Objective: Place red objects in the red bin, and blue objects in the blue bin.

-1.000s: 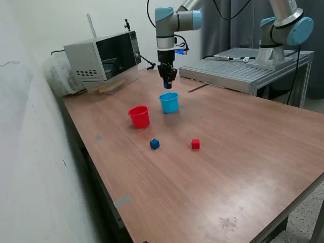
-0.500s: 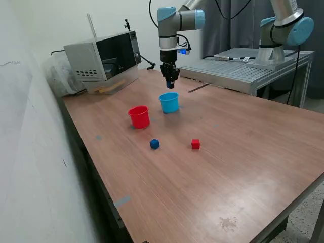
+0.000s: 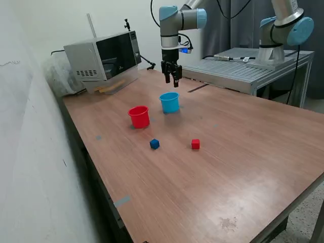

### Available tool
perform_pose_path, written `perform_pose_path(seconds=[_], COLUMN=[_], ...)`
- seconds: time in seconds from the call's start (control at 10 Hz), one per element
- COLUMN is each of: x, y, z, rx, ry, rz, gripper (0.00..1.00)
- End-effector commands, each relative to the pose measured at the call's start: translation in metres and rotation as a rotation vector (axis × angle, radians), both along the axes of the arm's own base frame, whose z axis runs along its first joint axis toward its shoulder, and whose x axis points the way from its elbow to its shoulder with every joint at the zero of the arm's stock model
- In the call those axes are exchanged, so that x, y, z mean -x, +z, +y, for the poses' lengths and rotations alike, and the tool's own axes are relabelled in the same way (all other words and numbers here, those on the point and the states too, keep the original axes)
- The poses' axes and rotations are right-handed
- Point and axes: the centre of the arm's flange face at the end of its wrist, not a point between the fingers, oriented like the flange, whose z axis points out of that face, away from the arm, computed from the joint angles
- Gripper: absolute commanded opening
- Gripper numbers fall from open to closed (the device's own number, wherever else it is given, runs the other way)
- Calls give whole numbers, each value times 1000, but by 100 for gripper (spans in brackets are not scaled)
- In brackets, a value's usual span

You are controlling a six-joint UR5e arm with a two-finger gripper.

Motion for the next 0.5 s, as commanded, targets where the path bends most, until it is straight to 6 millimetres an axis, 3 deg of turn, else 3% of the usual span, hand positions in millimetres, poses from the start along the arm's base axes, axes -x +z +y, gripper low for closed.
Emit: perform_pose_path(seconds=[0.0,0.1,0.4], x=[-6,-10,-34], y=[-4,-5,23], z=[-3,-5,-13], rx=[4,7,-26], ry=[1,3,2], rz=[-10,-12,85], gripper=[100,100,100])
